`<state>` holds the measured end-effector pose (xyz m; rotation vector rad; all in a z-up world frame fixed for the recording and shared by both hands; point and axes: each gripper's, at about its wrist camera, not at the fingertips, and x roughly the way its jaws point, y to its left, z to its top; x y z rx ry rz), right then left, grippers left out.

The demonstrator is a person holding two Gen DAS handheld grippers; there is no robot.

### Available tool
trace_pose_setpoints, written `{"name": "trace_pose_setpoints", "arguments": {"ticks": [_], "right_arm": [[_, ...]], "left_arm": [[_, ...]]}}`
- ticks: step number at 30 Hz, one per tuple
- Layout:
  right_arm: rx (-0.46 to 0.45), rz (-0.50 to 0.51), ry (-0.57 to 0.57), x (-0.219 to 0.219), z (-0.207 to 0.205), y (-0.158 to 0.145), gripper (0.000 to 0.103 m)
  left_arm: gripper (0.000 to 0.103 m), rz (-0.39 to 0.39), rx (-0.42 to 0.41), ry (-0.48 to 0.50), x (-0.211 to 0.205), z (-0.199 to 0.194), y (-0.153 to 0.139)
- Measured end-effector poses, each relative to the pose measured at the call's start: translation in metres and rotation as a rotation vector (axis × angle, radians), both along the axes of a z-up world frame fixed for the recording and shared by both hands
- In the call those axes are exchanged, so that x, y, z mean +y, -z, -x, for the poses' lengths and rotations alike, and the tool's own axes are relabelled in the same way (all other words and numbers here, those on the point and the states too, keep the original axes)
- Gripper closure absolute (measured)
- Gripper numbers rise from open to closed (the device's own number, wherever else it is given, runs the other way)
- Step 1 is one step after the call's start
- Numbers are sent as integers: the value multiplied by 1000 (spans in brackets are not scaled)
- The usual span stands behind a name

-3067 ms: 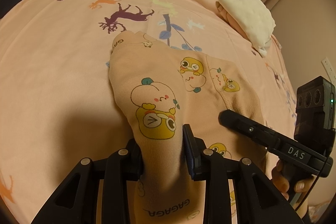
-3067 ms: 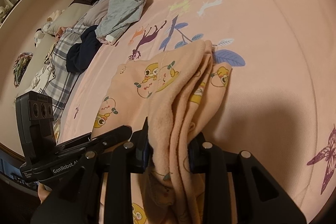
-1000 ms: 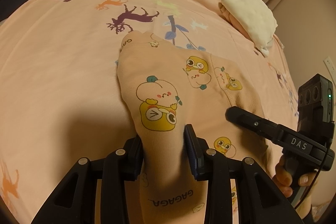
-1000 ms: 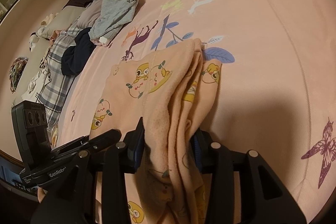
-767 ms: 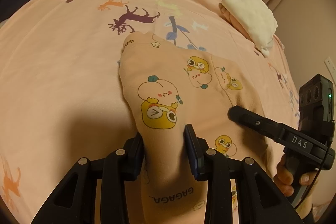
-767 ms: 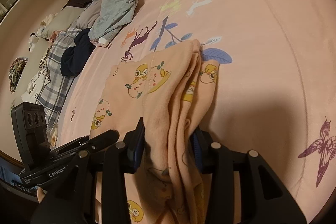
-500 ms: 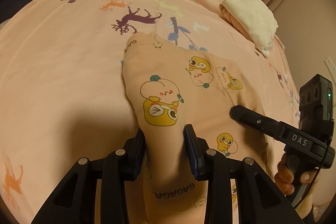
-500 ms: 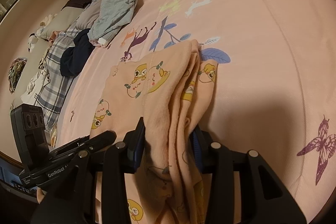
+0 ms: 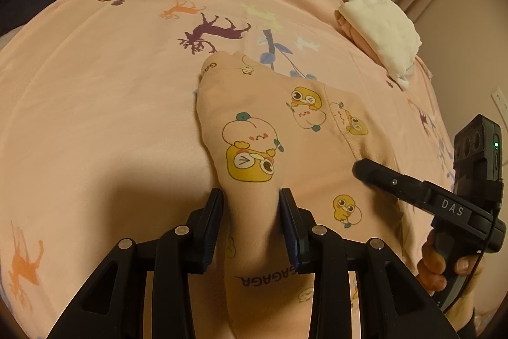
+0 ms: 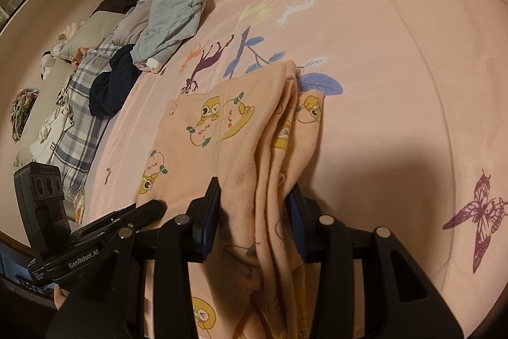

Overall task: Fold small clothes
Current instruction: 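Fold the held end over the strip with both grippers, lowering it, then lay the folded end flat and open both grippers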

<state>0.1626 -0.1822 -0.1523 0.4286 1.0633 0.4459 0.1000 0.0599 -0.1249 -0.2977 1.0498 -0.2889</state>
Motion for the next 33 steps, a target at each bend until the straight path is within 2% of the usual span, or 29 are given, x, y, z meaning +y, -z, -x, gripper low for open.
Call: {"name": "trace_pose_setpoints", "arguments": {"ticks": [33], "right_arm": [[-9,17,28,-9,7,-5,62]], "left_arm": [[69,-18,-8,-34,10,14,-6]]}}
